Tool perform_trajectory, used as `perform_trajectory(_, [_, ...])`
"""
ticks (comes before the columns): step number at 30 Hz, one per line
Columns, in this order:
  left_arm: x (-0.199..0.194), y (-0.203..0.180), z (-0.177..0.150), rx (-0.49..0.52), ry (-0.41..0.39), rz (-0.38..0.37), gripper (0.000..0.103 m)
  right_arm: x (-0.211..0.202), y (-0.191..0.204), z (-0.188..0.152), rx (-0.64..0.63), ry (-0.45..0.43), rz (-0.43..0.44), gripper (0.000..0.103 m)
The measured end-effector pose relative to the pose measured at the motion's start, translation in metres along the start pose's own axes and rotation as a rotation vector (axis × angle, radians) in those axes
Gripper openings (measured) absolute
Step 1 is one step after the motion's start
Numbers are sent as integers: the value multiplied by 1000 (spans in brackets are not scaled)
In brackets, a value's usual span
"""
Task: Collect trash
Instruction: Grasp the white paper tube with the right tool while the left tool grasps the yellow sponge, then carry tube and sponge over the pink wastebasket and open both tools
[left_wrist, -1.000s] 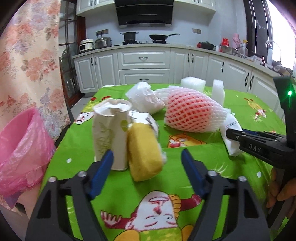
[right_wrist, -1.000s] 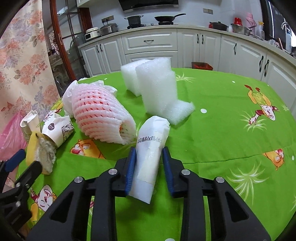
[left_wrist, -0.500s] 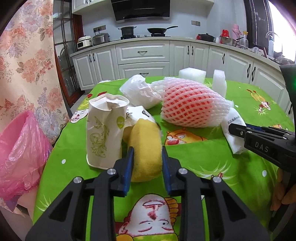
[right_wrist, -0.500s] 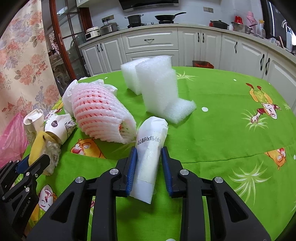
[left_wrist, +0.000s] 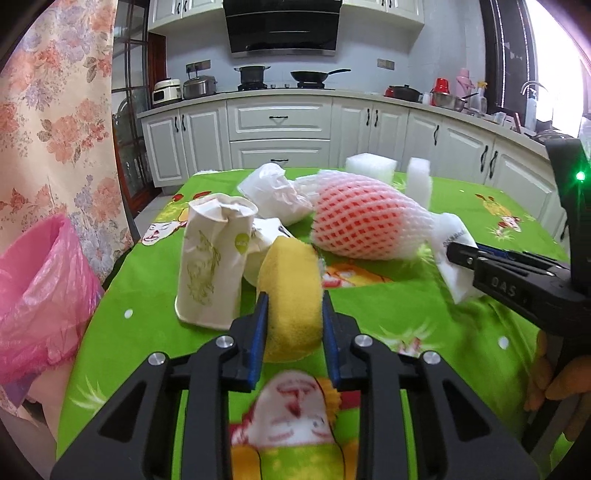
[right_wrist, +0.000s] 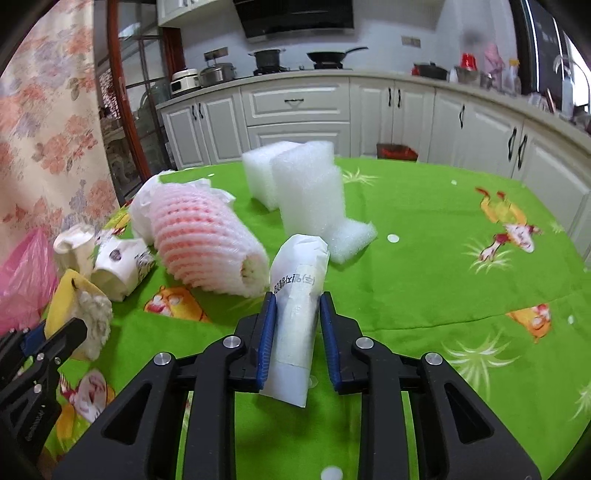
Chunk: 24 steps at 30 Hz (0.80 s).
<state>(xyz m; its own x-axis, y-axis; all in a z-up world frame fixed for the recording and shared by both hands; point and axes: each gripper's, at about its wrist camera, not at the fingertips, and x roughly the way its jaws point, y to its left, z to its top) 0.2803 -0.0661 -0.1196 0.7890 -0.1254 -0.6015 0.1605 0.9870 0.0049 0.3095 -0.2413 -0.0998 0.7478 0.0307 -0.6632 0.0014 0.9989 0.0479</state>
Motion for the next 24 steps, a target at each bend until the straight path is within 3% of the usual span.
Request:
perform_trajectory(11, [-41, 19, -25, -28, -18, 4, 26, -44, 38, -29, -78, -6, 116, 25])
perform_trajectory(24, [-83, 69, -45, -79, -60, 85, 26, -67, 98, -47, -212, 4, 256, 25])
